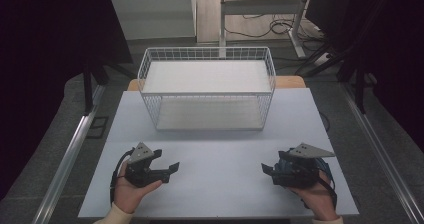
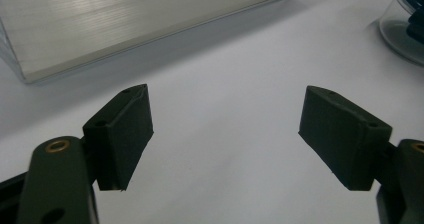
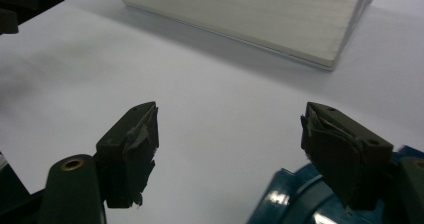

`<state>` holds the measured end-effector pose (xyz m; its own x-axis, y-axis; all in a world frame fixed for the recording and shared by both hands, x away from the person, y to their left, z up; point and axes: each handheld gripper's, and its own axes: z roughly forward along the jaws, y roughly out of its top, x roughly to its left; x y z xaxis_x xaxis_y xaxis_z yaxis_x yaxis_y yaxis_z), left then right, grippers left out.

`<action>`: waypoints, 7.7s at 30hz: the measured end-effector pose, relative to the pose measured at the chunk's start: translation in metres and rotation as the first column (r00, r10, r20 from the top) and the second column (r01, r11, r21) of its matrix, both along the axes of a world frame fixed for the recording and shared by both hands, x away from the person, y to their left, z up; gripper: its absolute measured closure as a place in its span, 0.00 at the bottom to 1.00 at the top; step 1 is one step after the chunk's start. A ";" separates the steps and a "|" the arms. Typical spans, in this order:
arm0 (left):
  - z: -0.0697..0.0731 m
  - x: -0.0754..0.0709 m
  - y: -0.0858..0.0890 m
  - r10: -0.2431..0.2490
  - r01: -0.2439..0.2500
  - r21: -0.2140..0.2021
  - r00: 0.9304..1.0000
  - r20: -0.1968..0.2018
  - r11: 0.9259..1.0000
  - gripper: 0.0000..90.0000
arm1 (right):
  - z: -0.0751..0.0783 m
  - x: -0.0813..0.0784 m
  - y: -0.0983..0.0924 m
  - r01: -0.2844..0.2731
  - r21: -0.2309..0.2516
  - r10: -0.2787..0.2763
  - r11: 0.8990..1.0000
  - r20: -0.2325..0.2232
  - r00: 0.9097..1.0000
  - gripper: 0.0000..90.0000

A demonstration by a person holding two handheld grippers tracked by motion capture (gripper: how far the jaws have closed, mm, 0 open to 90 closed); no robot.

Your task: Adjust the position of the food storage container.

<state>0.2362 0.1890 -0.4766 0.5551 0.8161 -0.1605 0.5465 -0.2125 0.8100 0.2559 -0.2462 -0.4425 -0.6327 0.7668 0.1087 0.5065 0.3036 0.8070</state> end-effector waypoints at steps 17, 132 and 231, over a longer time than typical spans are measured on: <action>-0.005 0.002 0.001 0.010 -0.010 0.022 1.000 -0.027 1.000 0.23 | 0.018 -0.001 -0.045 0.102 -0.038 -0.103 0.994 -0.001 0.995 0.39; -0.006 0.000 0.000 0.033 -0.032 0.059 0.999 -0.016 0.998 0.25 | -0.026 -0.010 -0.105 0.280 -0.358 -0.351 0.891 -0.151 0.924 1.00; -0.001 0.001 0.016 0.094 -0.094 0.026 0.996 0.005 0.995 0.26 | -0.028 0.018 0.074 -0.123 -0.192 0.099 0.974 -0.128 0.987 1.00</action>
<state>0.2376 0.2053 -0.4775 0.4767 0.8685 -0.1362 0.5622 -0.1820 0.8067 0.2736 -0.1717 -0.4705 -0.7069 0.7062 0.0396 0.5476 0.5111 0.6625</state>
